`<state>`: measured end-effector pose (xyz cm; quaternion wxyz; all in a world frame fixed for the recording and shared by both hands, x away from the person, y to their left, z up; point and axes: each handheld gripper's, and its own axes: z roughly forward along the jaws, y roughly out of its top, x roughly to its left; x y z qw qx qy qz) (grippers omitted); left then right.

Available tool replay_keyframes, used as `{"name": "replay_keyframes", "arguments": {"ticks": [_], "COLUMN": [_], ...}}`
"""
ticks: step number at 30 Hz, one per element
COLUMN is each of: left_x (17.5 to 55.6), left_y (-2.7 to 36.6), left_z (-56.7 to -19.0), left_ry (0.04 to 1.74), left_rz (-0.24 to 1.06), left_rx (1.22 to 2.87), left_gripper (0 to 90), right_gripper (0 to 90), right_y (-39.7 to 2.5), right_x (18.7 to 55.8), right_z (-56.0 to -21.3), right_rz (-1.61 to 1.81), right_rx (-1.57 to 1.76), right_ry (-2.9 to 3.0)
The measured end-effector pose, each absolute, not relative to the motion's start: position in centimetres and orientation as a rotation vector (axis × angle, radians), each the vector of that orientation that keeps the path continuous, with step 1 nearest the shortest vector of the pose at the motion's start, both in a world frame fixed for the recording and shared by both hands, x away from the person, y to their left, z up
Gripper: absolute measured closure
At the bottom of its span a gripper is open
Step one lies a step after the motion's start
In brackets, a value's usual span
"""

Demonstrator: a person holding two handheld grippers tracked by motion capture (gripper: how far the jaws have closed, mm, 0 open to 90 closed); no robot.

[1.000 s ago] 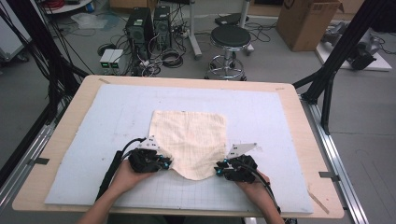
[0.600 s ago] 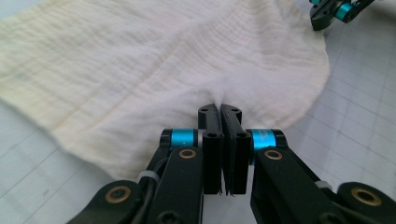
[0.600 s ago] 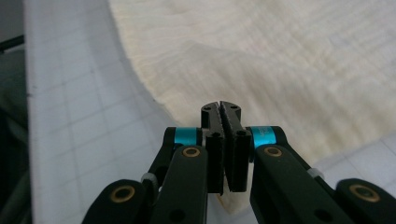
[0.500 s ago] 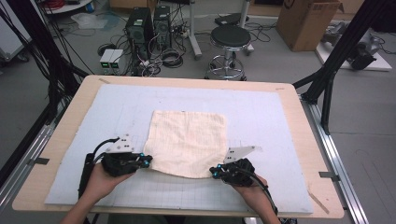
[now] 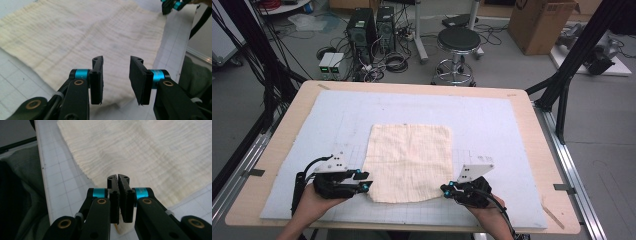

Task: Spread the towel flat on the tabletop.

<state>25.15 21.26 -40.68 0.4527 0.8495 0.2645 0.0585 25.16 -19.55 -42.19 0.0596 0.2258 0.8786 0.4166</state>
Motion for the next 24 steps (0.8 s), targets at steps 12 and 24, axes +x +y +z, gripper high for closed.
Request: {"name": "replay_keyframes", "arguments": {"ticks": [12,24], "left_x": [26.0,30.0], "left_y": [20.8,18.6], "left_z": [-43.3,-41.1], "left_ry": [0.622,0.633], "left_rz": [0.124,0.099], "left_rx": [2.224,2.195], "left_gripper": [68.8,85.8], "right_gripper": [76.2,88.8], "right_y": [-18.9,-18.9], "right_x": [26.3,27.2], "right_z": [-43.5,-43.7], "right_rz": [1.206,1.153], "right_rx": [0.661,0.698], "right_ry": [2.719,2.742]}}
